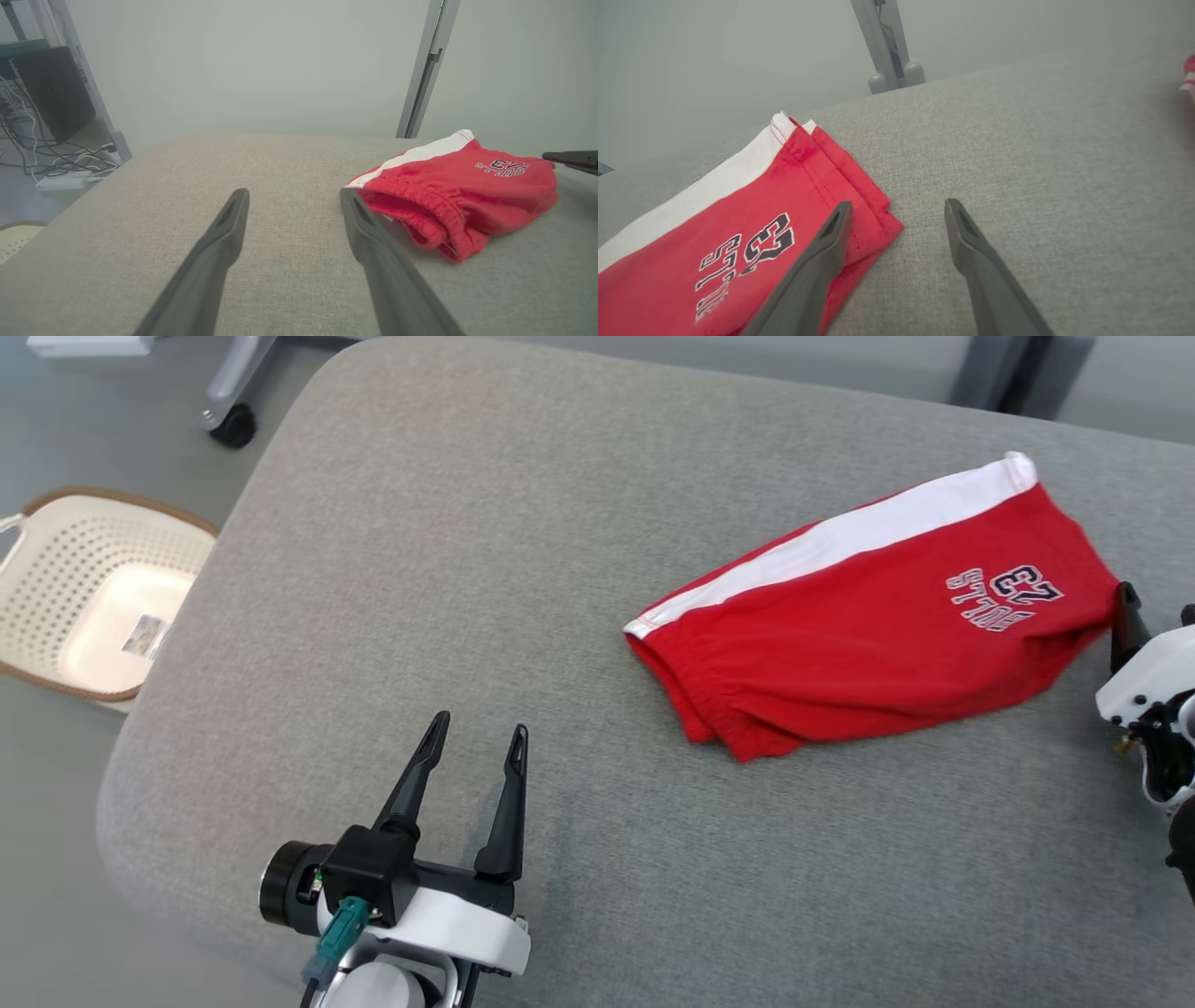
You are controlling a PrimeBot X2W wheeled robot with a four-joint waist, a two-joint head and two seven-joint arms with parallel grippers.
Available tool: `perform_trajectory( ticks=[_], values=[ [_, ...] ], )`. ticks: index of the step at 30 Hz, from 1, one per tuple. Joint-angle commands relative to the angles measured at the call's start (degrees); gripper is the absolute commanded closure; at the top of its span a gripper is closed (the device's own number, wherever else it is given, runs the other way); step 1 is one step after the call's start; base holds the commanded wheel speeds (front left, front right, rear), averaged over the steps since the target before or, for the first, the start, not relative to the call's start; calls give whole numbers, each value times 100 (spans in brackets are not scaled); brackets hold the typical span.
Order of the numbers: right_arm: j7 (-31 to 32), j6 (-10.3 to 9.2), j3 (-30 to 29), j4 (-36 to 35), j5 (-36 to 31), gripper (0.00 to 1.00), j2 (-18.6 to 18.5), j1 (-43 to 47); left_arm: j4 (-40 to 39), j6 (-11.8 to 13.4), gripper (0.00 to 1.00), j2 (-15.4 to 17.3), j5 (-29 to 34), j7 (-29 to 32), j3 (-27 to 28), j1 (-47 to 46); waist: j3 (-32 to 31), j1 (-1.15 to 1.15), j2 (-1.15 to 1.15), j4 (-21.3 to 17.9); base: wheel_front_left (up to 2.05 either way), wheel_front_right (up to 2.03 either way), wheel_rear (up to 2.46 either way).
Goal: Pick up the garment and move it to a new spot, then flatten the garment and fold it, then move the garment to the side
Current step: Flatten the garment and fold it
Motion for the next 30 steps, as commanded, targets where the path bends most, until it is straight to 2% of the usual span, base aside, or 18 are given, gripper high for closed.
perform_trajectory(
  ticks=[1,5,6,7,9,10,20,30],
  values=[
    [92,1,2,129,-46,0,-40,-113,-15,60,0,16,-30,-19,-26,-143,106,0,0,146,0,0,0],
    [227,1,-3,289,-35,0,-7,-187,7,96,0,17,-42,-19,-76,-132,129,0,0,218,0,0,0],
    [355,1,19,342,-66,13,-5,-173,29,112,0,16,-44,-19,-101,-123,131,0,0,242,0,0,0],
    [409,1,31,367,-65,43,21,-146,39,121,0,17,-45,-19,-106,-124,127,0,0,248,0,0,0],
    [452,1,43,398,-74,87,75,-93,55,126,0,18,-57,-19,-109,-123,107,0,0,240,0,0,0],
    [470,1,52,407,-81,100,94,-72,61,142,0,17,-60,-19,-107,-121,98,0,0,229,0,0,0],
    [29,-1,159,185,125,100,200,122,47,96,0,17,67,-19,-26,-87,-6,0,0,-108,0,0,0],
    [-388,-1,246,-542,744,100,304,1012,52,54,0,17,171,-18,101,-9,-158,0,0,-767,0,0,0]
  ],
)
